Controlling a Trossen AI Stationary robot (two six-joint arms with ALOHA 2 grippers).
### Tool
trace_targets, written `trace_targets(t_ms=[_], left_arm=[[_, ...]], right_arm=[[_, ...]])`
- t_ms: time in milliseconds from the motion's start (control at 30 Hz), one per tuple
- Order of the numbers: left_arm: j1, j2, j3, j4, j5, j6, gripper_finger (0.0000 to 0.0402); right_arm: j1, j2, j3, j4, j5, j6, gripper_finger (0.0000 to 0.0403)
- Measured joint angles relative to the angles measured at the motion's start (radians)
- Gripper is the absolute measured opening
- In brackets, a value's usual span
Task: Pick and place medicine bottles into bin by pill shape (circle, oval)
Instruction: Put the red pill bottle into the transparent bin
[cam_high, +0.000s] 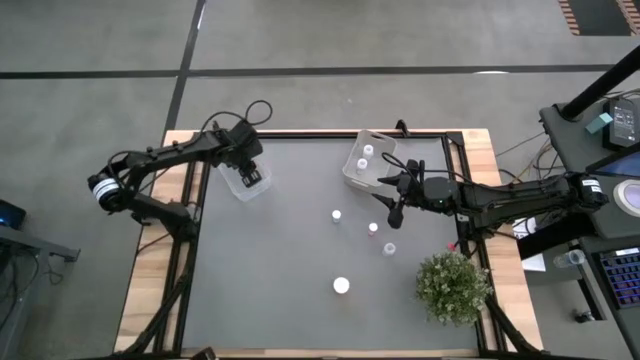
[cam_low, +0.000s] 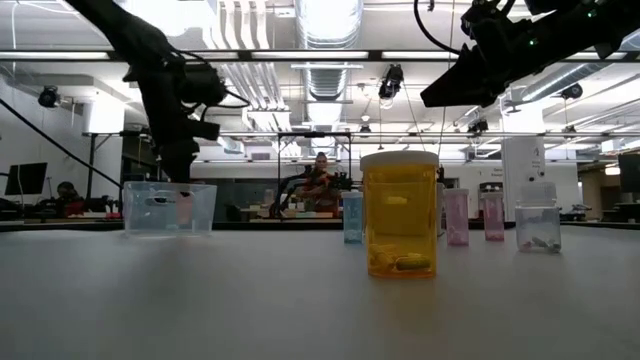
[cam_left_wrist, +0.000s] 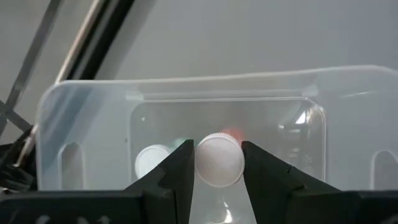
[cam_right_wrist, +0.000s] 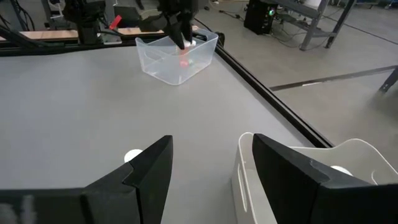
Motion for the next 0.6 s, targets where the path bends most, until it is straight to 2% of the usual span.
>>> trace_targets(t_ms=[233, 600], left_arm=[[0.000, 0.043, 0.000, -0.002, 0.000, -0.023, 0.0105], [0.000, 0.037, 0.000, -0.003, 0.000, -0.024, 0.0105]], right_arm=[[0.000, 0.000, 0.000, 0.000, 0.000, -0.001, 0.0215], [0.000, 0.000, 0.000, -0.004, 0.000, 0.001, 0.0215]])
